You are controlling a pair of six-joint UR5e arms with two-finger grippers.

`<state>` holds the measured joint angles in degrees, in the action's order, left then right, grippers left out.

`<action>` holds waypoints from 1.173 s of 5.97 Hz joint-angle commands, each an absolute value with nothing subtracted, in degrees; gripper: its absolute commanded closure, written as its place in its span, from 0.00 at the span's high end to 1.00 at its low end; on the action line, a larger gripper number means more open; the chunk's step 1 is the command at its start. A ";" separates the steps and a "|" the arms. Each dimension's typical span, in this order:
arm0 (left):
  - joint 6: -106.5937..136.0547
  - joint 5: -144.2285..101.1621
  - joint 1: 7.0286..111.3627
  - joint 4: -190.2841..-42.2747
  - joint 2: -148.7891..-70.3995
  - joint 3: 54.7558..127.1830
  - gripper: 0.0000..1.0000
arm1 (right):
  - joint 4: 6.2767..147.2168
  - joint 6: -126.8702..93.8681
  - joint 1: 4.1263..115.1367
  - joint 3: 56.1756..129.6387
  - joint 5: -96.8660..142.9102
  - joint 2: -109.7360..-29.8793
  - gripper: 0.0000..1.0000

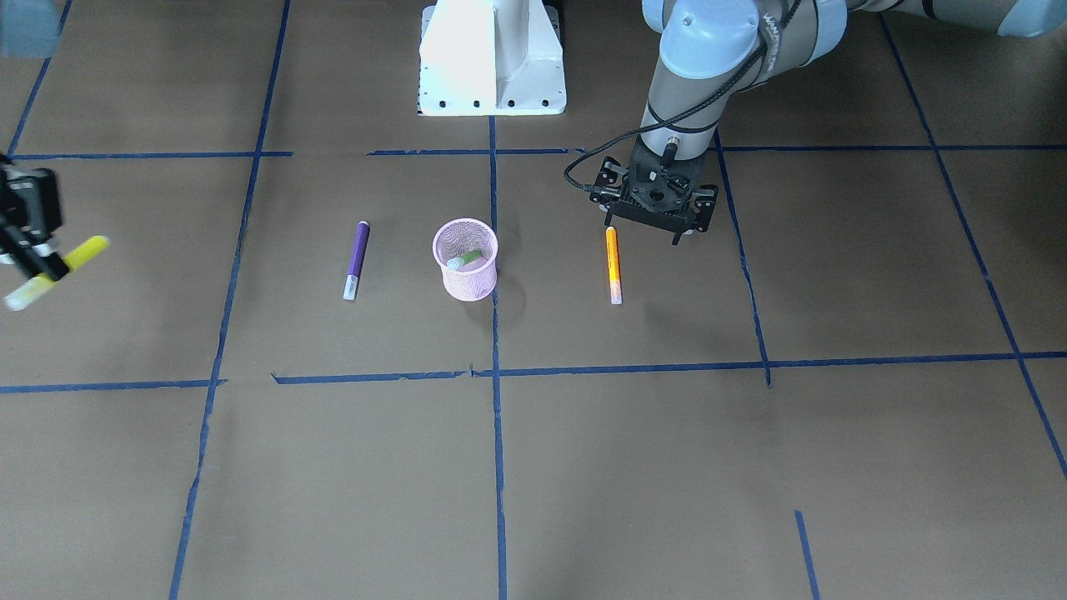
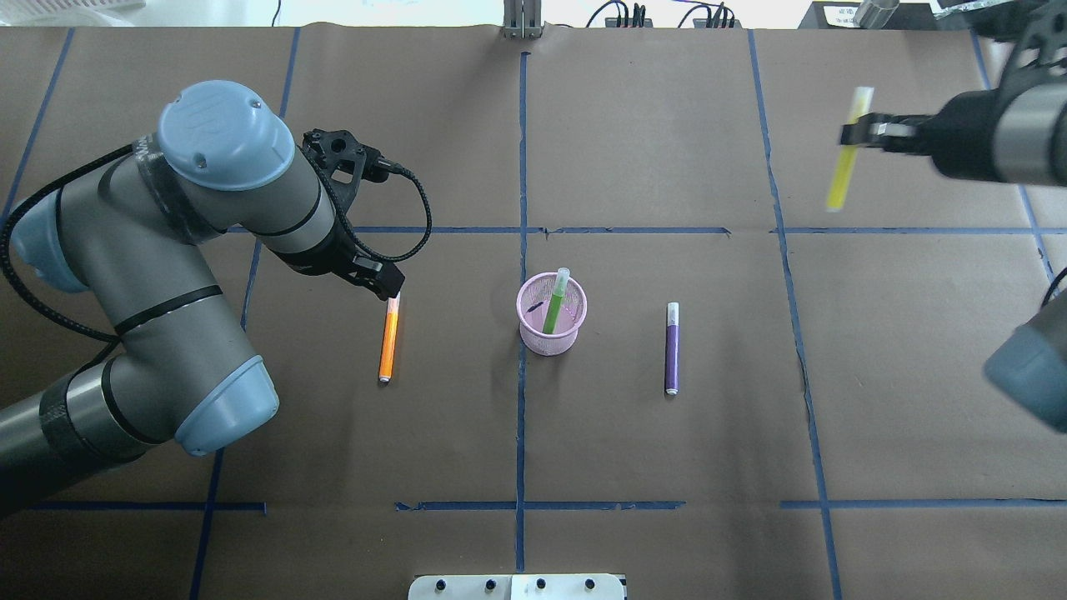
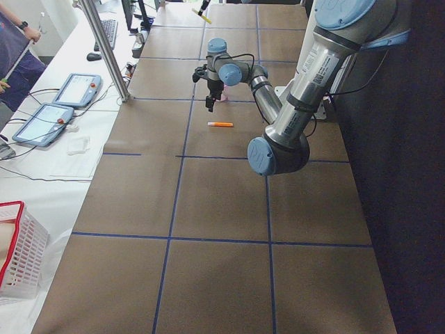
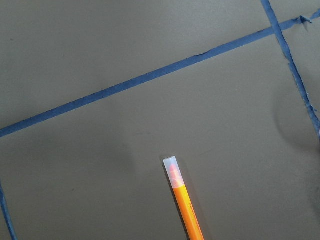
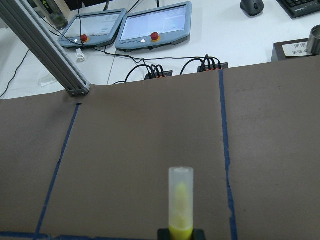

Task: Collect pens into pen holder
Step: 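Carry the yellow marker with the right gripper over the cup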

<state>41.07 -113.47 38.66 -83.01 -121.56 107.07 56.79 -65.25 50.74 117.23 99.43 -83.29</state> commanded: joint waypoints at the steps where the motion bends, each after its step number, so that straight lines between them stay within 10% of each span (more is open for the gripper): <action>1: 42.00 -114.25 38.76 -83.06 -121.55 106.88 1.00 | 65.76 -74.31 37.24 117.33 83.21 -74.76 0.00; 7: 50.10 -114.17 38.76 -83.94 -121.82 107.05 1.00 | 77.17 -87.80 16.97 108.28 54.85 -60.73 0.00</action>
